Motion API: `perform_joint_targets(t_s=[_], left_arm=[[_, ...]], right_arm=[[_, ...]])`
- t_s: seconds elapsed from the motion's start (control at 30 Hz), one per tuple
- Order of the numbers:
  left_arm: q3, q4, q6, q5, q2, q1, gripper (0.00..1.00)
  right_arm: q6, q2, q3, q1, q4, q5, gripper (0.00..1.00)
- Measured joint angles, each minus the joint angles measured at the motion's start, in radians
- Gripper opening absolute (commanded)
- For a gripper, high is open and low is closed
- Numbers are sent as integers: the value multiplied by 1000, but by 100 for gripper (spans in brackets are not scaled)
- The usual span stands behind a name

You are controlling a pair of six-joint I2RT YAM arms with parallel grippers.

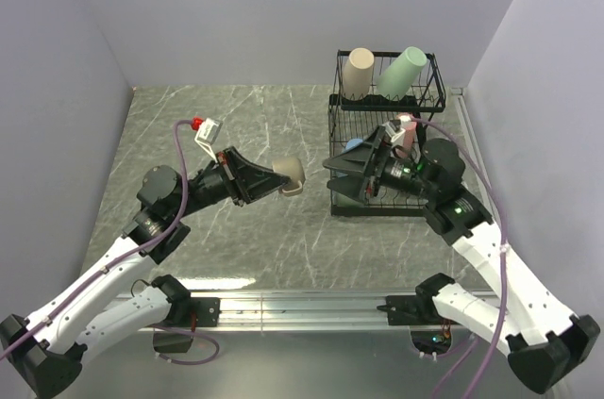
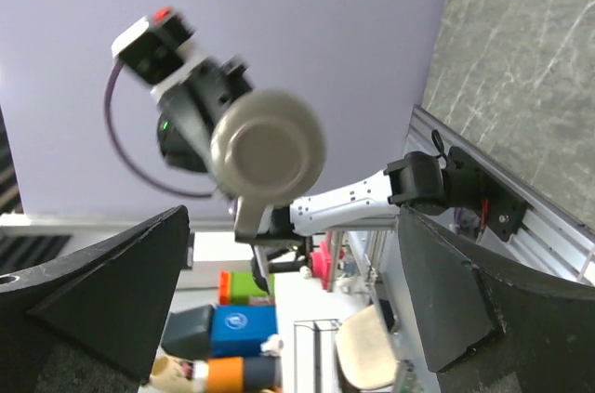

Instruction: Load the cups into the dish rack

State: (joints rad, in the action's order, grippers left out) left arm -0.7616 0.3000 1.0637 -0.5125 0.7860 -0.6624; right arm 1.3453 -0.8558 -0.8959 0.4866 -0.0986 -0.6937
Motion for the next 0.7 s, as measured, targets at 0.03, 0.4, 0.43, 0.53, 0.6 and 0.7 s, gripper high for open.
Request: perform_joint_targets(t_s=[0.03, 0.4, 0.43, 0.53, 0.6, 0.7], left_arm=[[-3, -3, -5, -2, 0, -2, 1], [-8, -60, -55, -3, -15, -16, 1], [-8, -61, -57, -2, -17, -16, 1], [-8, -61, -57, -2, -19, -16, 1], [-8, -61, -57, -2, -19, -16, 1], [-8, -61, -58, -2, -19, -17, 1]], right_arm=[[10, -18, -2, 8, 5, 8, 100], [92, -174, -37, 117, 114, 50, 100], [98, -180, -37, 126, 121, 51, 100], [118, -200, -42, 148, 153, 50, 100], [135, -215, -48, 161, 174, 50, 100], [148, -249, -74, 181, 195, 50, 97]])
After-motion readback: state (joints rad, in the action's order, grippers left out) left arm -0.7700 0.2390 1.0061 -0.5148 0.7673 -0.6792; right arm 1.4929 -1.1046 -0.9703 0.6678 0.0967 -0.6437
